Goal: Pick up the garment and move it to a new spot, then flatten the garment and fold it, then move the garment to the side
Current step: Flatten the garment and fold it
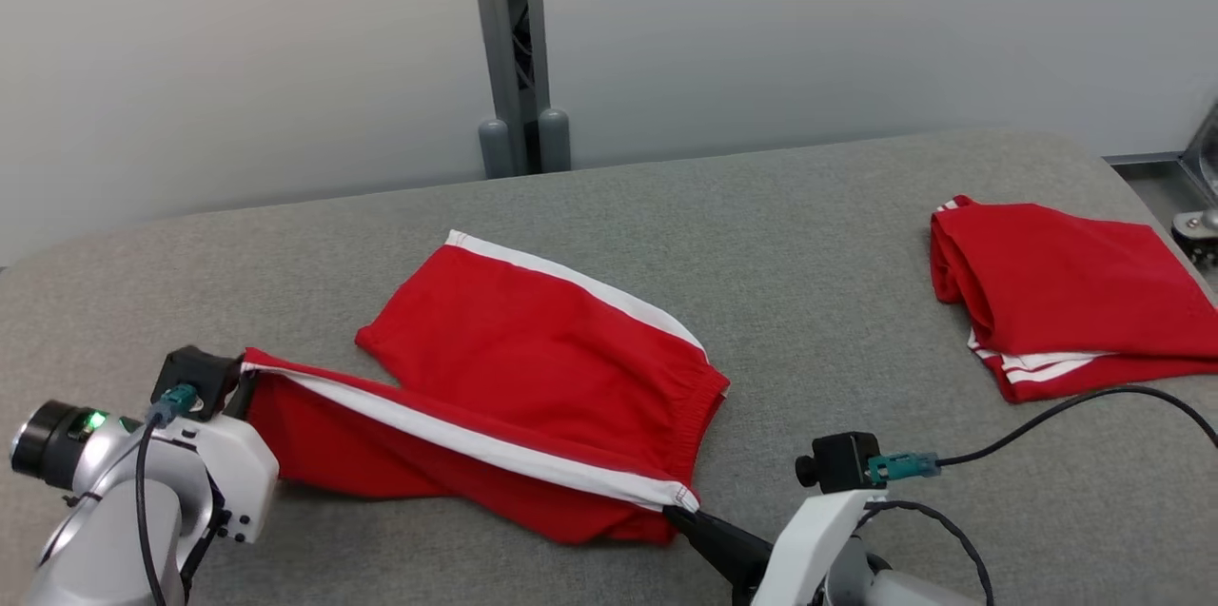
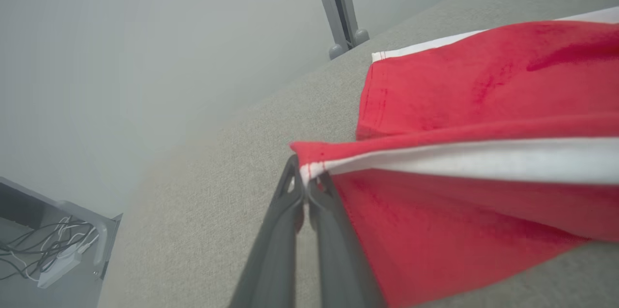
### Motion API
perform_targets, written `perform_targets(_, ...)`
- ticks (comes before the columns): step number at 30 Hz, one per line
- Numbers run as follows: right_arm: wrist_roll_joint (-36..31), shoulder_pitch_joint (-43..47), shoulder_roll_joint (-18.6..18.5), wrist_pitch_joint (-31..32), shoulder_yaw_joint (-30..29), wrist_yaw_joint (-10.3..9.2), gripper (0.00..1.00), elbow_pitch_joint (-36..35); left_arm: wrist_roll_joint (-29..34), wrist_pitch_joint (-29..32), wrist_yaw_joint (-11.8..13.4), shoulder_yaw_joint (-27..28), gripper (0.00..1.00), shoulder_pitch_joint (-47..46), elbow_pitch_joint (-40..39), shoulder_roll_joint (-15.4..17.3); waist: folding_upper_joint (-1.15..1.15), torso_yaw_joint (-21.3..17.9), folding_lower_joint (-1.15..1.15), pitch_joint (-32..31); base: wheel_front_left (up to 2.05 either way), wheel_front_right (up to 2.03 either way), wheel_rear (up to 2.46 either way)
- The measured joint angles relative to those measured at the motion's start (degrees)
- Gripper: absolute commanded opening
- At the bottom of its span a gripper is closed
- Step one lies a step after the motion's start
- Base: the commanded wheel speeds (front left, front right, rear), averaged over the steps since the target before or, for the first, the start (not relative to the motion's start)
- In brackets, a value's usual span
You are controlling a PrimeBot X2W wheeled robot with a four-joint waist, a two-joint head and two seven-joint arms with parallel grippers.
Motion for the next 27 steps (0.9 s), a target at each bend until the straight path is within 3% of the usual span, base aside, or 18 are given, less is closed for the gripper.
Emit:
perform_targets(17, 0.54, -11.73, 9.15, -0.58, -1.47, 0.0, 0.0, 3.82, 1.81, 7.35, -2.23, -6.25, 0.0, -20.53, 6.92, 4.68, 0.0, -8.7, 0.0, 11.15, 0.0, 0.0, 0.0)
perform_targets(27, 2.03, -15.79, 11.16, -2.14, -2.16, 0.0, 0.0, 5.09, -0.23, 10.62, -2.31, -13.28, 0.0, -28.03, 9.58, 5.33, 0.0, -13.58, 0.0, 18.07, 0.0, 0.0, 0.0)
